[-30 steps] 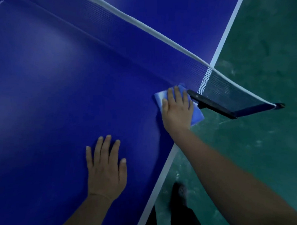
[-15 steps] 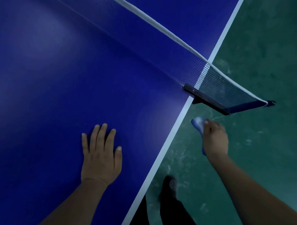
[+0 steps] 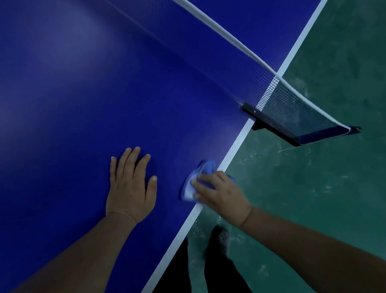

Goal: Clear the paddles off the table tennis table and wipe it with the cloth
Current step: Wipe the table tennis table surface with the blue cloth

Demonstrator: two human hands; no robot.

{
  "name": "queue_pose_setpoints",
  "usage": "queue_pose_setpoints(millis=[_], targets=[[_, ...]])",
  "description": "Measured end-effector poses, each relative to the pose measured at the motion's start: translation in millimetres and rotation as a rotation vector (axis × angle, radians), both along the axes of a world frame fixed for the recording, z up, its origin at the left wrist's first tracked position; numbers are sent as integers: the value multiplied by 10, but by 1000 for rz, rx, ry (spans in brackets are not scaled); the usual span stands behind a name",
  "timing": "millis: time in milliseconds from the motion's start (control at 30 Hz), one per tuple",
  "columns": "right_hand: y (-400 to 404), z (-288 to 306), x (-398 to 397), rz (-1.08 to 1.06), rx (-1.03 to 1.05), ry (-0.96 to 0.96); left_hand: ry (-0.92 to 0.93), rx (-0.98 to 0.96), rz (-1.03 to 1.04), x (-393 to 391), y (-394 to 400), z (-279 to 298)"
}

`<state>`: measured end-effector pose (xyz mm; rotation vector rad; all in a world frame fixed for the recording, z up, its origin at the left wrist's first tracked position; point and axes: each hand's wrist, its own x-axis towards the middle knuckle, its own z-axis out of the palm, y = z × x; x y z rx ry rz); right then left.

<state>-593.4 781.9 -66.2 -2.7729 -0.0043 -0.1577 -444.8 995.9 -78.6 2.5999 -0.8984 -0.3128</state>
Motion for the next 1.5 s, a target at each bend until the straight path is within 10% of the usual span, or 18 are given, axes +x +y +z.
queue_pose_setpoints(millis=[100,267,500,767,900,1100,1333,1500], targets=[[-376,-13,187,34,-57,28,-9,-26,34,0,84,28],[-695,-9,1146,-550,-139,35,-48,59,223,-64,493,62],[166,-142,972,190,-72,-85,-27,119,381,-146,852,59],[-723,-60,2332,-374,-202,-63,-53,78,368,-159,905,-35],[130,-44,2541,-22,-274,-42,-42,27,395,-174,899,-33],[350,-55,729,611,-71,73,-10,-27,410,-153,913,-17],[-971,8,914,-171,-315,12,-12,-19,462,-362,774,67],[-1094,95,666,-251,-431,195,37,-107,590,-1019,449,201]])
